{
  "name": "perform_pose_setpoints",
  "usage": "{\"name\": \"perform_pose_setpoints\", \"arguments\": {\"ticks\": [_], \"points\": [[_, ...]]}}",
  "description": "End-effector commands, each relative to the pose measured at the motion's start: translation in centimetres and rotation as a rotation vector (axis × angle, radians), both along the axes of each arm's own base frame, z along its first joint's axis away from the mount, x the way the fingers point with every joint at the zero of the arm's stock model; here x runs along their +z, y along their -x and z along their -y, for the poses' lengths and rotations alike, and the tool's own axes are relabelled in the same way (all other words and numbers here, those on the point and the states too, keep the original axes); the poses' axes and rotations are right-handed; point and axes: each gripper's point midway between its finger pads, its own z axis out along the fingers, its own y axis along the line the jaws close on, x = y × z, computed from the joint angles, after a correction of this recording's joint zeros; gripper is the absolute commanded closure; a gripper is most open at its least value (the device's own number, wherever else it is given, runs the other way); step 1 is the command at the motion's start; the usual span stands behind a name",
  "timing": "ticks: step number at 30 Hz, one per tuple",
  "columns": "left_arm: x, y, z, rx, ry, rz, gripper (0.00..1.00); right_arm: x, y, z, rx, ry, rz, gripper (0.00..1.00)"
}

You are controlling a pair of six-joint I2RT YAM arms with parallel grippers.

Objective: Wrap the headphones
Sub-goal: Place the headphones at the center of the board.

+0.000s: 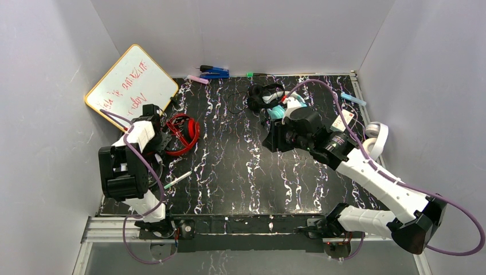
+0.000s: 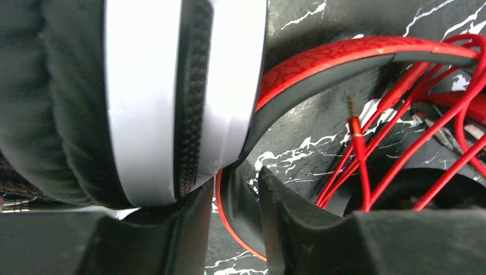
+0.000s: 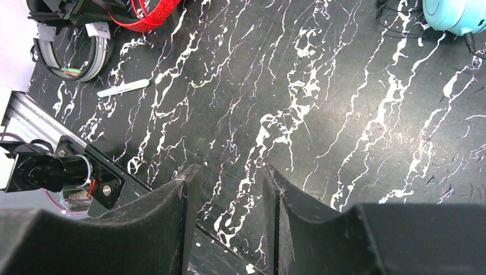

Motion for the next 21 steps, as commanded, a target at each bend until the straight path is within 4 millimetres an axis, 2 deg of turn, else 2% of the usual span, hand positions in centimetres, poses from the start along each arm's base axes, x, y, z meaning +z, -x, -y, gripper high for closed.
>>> {"name": "perform_pose_setpoints", "arguments": {"ticks": [1, 8, 15, 17, 18, 21], "points": [[2.2, -0.7, -0.4, -0.019, -0.017, 0.048, 0.64, 0.0, -0.4, -0.1, -0.007, -0.003, 0.008, 0.49], [5.4, -0.9, -0.6, -0.025, -0.030, 0.099, 0.58, 0.1, -0.4, -0.3, -0.002, -0.014, 0.005, 0.48], [9.8, -1.0, -0.3, -0.015, -0.028, 0.188, 0.49, -0.2, -0.5, -0.2, -0.008, -0.003, 0.000, 0.48], [10.7, -0.8, 0.3, -0.037, -0.003, 0.212, 0.46, -0.7, -0.5, -0.2, 0.001, 0.012, -0.014, 0.48], [11.2, -0.7, 0.8, -0.060, 0.018, 0.228, 0.41, -1.0, -0.6, -0.1, -0.001, 0.024, -0.024, 0.48], [12.2, -0.3, 3.3, -0.168, 0.081, 0.266, 0.30, -2.0, -0.9, 0.0, -0.006, 0.049, -0.052, 0.48]]}}
